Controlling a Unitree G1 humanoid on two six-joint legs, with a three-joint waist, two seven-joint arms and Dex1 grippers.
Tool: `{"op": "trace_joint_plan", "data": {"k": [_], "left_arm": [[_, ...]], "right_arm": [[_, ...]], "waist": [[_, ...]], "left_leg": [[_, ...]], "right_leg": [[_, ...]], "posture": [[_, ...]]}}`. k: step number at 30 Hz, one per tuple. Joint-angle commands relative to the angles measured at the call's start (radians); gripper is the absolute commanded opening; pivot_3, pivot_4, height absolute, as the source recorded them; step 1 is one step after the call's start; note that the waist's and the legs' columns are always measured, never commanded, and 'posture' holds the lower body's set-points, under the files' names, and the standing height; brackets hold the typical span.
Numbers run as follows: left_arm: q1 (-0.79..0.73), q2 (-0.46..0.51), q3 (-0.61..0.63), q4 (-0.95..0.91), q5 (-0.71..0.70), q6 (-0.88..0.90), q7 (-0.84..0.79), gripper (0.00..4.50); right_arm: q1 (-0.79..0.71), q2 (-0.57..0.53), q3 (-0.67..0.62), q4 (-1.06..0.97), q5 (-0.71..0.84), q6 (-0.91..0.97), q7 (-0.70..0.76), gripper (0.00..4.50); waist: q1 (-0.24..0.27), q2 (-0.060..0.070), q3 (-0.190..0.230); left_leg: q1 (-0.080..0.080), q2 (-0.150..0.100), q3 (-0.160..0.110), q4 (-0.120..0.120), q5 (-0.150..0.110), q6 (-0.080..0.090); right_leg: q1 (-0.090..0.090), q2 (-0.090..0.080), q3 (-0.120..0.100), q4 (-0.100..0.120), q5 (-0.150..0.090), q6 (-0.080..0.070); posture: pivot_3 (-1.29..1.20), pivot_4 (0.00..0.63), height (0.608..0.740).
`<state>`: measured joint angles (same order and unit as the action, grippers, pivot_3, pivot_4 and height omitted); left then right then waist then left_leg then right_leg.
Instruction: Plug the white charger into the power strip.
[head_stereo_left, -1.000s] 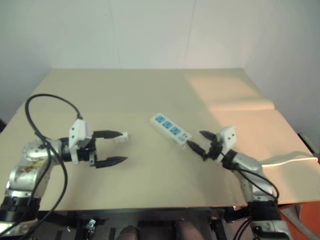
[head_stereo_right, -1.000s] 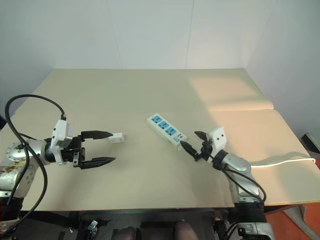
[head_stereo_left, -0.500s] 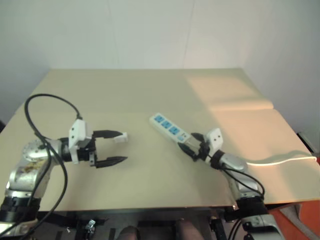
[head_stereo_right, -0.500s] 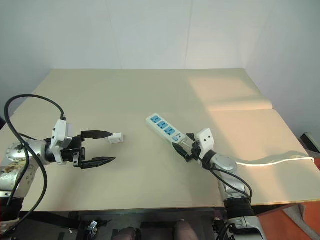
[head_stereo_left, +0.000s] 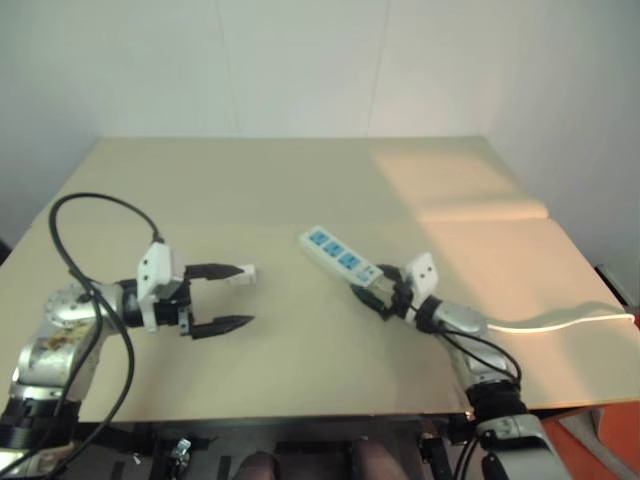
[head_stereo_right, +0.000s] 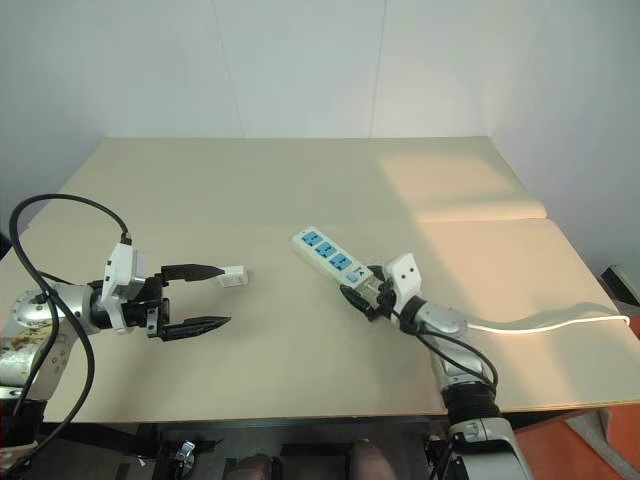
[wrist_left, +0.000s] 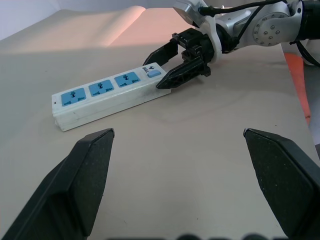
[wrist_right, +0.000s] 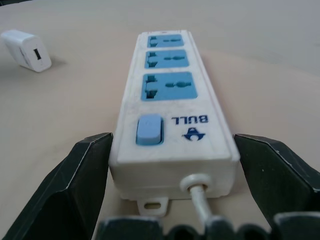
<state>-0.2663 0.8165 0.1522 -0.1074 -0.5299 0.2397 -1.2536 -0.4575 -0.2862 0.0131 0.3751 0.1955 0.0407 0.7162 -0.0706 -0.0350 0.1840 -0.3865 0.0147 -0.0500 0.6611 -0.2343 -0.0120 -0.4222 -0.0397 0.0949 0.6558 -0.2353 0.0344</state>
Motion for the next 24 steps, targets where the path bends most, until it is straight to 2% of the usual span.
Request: {"op": "trace_joint_plan", "data": {"k": [1,9,14,21,24], "left_arm": [[0.004,0.003,0.025,-0.034,-0.010,-0.017,0.007,4.50],[-0.003,0.000,0.019,-0.030,-0.008,-0.017,0.011,4.50],[0.002,0.000,0.019,-0.033,-0.007,-0.018,0.015,4.50],[0.008,0.003,0.026,-0.037,-0.009,-0.018,0.020,4.50],[0.008,0.005,0.029,-0.040,-0.011,-0.017,0.021,4.50]], "right_arm": [[-0.020,0.006,-0.003,0.002,-0.005,-0.041,-0.006,4.47],[-0.038,0.026,-0.003,0.042,-0.010,-0.059,-0.020,4.47],[-0.044,0.026,-0.002,0.067,-0.015,-0.062,-0.021,3.42],[-0.017,-0.004,-0.006,0.047,-0.018,-0.088,0.000,3.42],[-0.008,-0.057,-0.034,0.043,-0.005,-0.097,0.026,3.42]], "waist": [[0.000,0.000,0.000],[-0.002,0.000,0.000],[-0.002,0.000,0.000],[0.000,0.000,0.000],[0.003,0.000,0.000]], "left_leg": [[0.000,0.000,0.000,0.000,0.000,0.000],[0.001,0.000,0.000,0.000,0.000,0.000],[0.001,0.000,0.000,0.000,0.000,0.000],[0.000,0.000,0.000,0.000,0.000,0.000],[0.000,0.000,0.000,0.000,0.000,0.000]], "right_leg": [[0.000,0.000,0.000,0.000,0.000,0.000],[0.000,0.000,0.000,0.000,0.000,0.000],[0.000,0.000,0.000,0.000,0.000,0.000],[0.000,0.000,0.000,0.000,0.000,0.000],[0.000,0.000,0.000,0.000,0.000,0.000]], "posture": [[0.00,0.150,0.740],[0.00,0.150,0.740],[0.00,0.150,0.740],[0.00,0.150,0.740],[0.00,0.150,0.740]]}}
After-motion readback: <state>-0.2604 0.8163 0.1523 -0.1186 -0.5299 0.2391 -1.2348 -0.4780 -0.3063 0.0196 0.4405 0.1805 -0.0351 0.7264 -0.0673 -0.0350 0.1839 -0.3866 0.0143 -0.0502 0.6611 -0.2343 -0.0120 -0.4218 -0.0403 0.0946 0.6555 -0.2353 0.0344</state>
